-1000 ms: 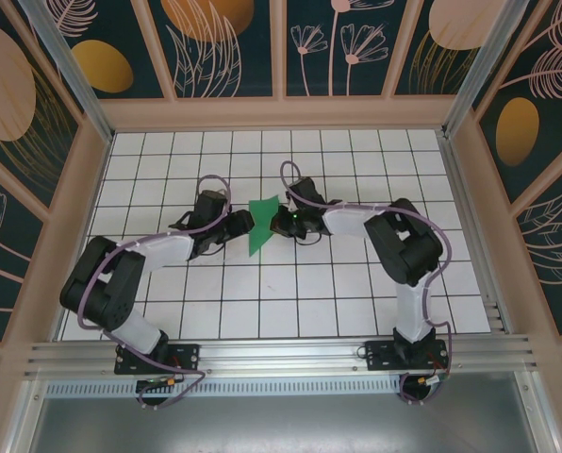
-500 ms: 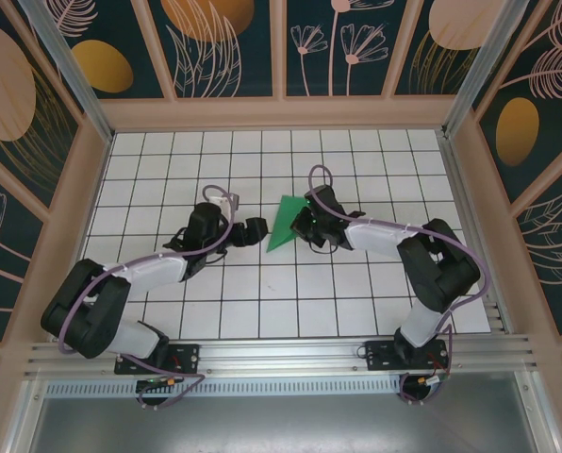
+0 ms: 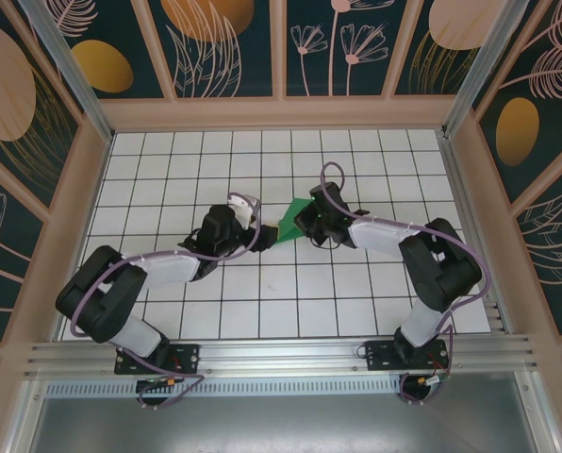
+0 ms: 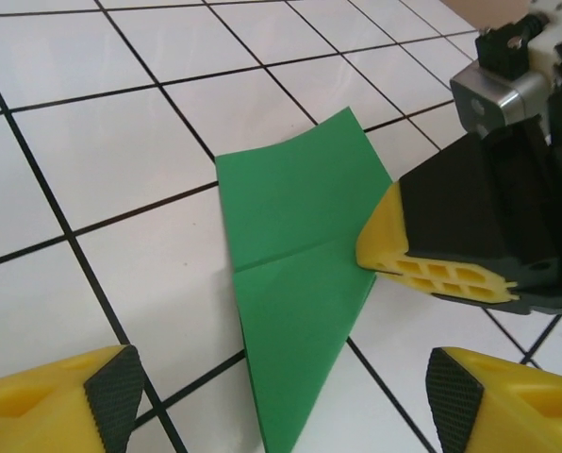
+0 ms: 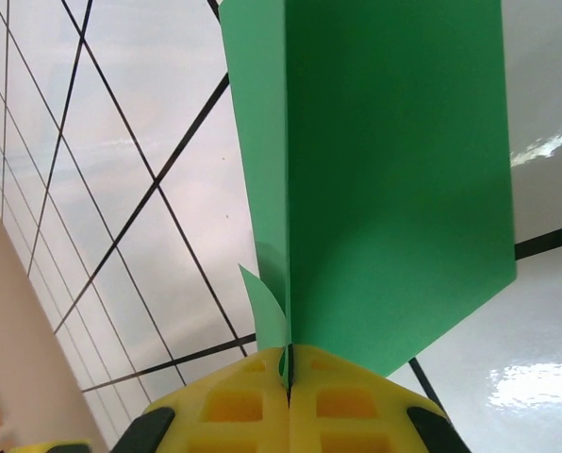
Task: Fold a paper plane with a square sheet of paper (pick it up from the middle)
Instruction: Move the paper to the center of the table, then fourth fold the wing at the center of the table.
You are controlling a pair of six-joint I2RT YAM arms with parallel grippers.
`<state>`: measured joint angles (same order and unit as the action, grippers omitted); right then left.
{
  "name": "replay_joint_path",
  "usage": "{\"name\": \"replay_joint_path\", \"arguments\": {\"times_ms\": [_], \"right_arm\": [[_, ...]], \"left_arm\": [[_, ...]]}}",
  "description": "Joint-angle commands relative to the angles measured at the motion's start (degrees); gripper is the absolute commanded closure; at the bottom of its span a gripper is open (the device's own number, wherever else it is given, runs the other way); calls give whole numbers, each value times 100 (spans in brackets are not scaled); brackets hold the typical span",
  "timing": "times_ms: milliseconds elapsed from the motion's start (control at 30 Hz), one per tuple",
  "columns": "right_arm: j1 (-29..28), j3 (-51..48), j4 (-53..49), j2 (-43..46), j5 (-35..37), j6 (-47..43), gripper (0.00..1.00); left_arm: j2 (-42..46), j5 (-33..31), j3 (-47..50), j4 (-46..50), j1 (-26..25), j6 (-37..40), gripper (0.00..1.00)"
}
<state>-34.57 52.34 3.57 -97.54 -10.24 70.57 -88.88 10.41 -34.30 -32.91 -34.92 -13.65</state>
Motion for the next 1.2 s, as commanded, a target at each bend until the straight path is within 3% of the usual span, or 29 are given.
{"name": "replay_joint_path", "arguments": {"times_ms": [0,267,567,767,1167], "right_arm": [[64,163,161,60,-212,201,100],[164,172,205,-13,-378,246,100],[169,196,240,-140,-530,300,100],[162,206,275,-229,-629,335,100],[169,263,255,-259,-637,392,100]], "left_arm": [[-251,14,-112,-632,-57,690,23],[-783,290,-293,-750,-174,1213,29],[-1438,160,-606,-812,-368,1462,48],[-1629,82,-666,-972,-370,1470,55],[-1723,387,-546,-1130,-382,1443,52]]}}
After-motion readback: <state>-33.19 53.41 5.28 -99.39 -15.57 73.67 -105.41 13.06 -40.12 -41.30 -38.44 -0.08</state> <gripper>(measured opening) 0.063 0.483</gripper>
